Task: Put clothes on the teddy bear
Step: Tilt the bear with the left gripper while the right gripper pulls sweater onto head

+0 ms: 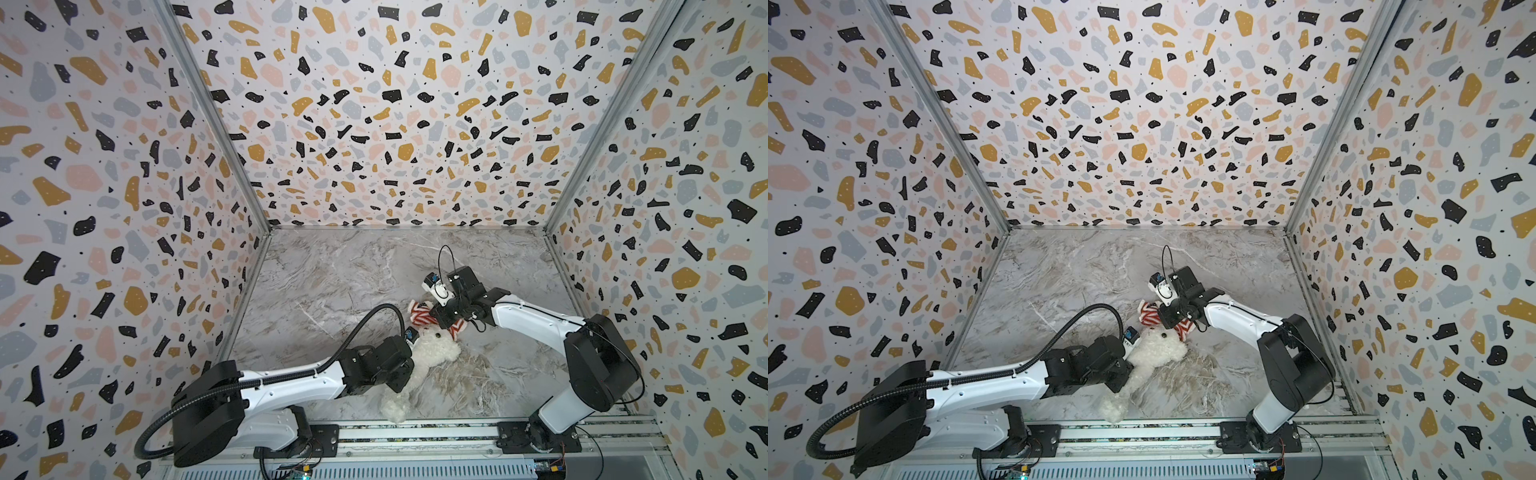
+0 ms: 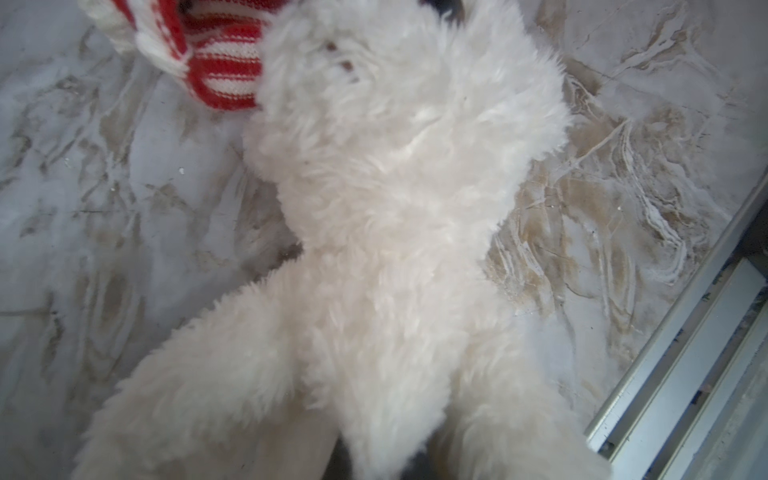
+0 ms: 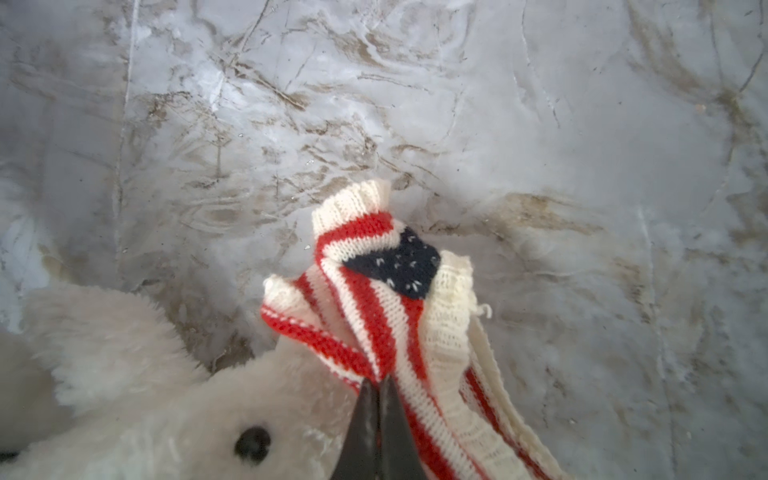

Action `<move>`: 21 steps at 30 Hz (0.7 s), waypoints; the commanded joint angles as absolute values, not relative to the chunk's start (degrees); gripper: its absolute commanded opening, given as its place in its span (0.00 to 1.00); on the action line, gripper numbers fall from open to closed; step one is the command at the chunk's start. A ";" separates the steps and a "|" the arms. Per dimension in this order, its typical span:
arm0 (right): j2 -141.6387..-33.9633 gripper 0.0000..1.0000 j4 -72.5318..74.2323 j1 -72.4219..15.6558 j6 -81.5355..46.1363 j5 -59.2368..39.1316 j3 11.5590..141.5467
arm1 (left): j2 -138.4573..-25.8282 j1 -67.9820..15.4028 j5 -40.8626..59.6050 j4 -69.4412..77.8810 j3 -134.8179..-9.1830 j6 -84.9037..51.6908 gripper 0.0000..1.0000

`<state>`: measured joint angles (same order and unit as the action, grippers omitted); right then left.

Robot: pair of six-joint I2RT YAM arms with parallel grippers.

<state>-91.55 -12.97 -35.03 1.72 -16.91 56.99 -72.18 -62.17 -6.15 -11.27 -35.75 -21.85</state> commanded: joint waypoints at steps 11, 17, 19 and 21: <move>-89.49 0.00 -13.61 -36.95 0.27 -18.08 55.92 | -72.67 -62.36 -21.12 -12.04 -36.47 -27.16 0.02; -88.47 0.01 -13.27 -37.39 -0.55 -18.98 56.01 | -72.86 -62.32 -21.79 -8.18 -35.44 -27.35 0.00; -87.93 0.02 -13.06 -37.44 -0.91 -19.16 55.94 | -73.08 -62.34 -21.66 -7.42 -35.08 -27.16 0.00; -87.48 0.02 -12.92 -37.44 -1.38 -19.11 55.91 | -73.34 -62.34 -21.86 -7.27 -34.94 -26.85 0.00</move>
<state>-90.35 -12.34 -36.88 -0.19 -17.41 55.75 -72.90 -62.41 -18.76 -11.00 -35.48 -26.46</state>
